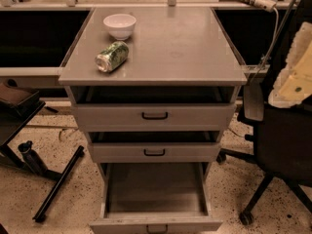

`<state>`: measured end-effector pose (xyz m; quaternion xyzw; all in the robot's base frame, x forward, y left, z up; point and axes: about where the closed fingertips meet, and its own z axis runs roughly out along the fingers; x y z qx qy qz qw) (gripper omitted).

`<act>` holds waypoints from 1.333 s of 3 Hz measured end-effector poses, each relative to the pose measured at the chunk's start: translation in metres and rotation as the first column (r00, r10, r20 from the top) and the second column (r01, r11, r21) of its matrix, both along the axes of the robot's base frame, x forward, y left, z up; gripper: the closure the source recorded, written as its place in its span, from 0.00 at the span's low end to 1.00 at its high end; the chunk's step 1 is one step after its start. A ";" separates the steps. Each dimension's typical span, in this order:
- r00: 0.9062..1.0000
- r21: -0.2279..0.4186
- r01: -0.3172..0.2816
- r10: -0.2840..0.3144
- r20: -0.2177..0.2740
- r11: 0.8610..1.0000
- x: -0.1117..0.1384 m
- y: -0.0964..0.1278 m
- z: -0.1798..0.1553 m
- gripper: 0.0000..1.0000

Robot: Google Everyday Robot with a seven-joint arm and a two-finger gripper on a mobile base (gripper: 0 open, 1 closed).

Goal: Close bottom drawer

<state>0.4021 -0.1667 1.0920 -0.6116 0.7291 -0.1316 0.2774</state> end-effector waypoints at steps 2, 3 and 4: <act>1.000 0.000 0.000 0.000 0.000 1.000 0.000 0.000 0.000 0.00; 1.000 0.019 0.012 -0.012 -0.022 1.000 -0.007 0.001 -0.026 0.00; 0.999 0.030 0.024 -0.023 -0.041 0.999 -0.016 0.000 -0.049 0.00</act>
Offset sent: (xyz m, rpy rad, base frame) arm -0.0061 -0.0032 -0.0436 0.0191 0.0581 -0.0190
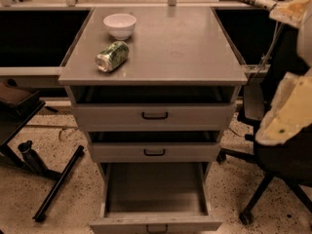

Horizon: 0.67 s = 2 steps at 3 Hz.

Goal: Close bottom drawer

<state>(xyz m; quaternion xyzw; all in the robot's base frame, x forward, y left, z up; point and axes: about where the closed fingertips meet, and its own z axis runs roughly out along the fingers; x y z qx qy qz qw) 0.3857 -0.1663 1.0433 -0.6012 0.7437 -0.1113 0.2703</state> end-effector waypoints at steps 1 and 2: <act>1.000 0.008 -0.002 0.002 -0.022 1.000 -0.008 0.003 -0.020 0.00; 0.998 0.089 -0.038 0.042 -0.042 0.995 -0.021 0.030 -0.070 0.00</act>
Offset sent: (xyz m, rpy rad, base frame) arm -0.0502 0.0494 -0.3118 0.2634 0.4112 0.0452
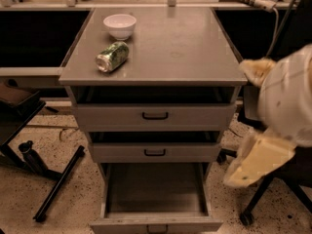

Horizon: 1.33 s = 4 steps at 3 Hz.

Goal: Close bottom drawer

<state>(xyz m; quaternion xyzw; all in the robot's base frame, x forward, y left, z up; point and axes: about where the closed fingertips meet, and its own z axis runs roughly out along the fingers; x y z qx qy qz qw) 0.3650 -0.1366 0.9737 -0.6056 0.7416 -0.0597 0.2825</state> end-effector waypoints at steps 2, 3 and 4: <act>1.000 0.047 0.001 -0.001 0.005 0.999 -0.006 0.019 -0.025 0.00; 1.000 0.082 -0.005 0.008 -0.030 0.997 0.000 0.030 -0.070 0.00; 0.993 0.071 0.048 -0.039 -0.113 0.996 0.011 0.026 -0.165 0.00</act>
Offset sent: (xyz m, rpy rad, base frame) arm -0.0036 0.0131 -0.0284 0.0620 0.0220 -0.0056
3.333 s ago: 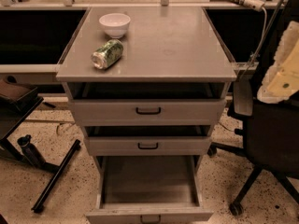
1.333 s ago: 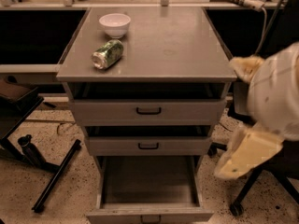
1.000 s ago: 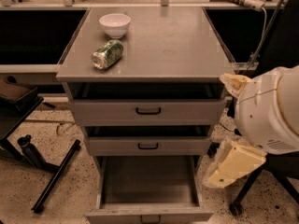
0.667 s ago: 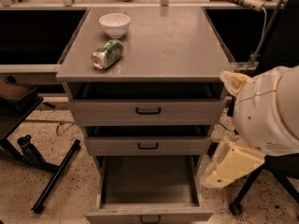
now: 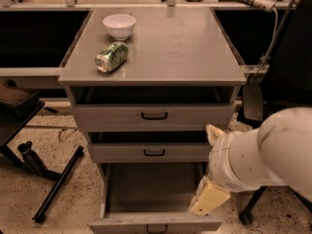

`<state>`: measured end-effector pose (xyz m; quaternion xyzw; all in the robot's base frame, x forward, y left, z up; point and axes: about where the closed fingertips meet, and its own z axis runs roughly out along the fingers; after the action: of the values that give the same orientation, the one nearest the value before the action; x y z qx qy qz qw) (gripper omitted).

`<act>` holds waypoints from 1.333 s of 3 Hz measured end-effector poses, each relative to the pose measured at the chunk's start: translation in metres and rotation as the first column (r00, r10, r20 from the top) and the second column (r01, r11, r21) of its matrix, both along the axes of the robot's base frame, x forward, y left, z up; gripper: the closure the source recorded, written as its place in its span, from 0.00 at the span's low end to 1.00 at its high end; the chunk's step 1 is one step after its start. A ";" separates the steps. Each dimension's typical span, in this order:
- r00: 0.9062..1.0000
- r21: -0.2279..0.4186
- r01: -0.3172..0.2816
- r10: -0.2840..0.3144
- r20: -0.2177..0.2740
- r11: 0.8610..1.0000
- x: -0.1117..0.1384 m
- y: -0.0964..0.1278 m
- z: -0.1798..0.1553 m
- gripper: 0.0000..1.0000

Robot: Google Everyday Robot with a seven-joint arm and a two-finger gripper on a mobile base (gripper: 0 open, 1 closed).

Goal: Close bottom drawer

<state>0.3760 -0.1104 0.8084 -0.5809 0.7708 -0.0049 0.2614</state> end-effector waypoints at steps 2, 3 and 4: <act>0.988 -0.060 0.093 -0.099 -0.120 0.994 0.017 -0.051 -0.139 0.00; 0.988 -0.068 0.088 -0.096 -0.125 0.994 0.017 -0.050 -0.141 0.00; 0.980 -0.064 0.096 -0.106 -0.169 0.993 0.018 -0.067 -0.188 0.00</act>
Offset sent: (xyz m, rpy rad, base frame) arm 0.0187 -0.0790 -0.1967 -0.0440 0.1809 -0.1296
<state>0.3938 -0.1771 0.6209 -0.5464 0.8185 0.0106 0.1770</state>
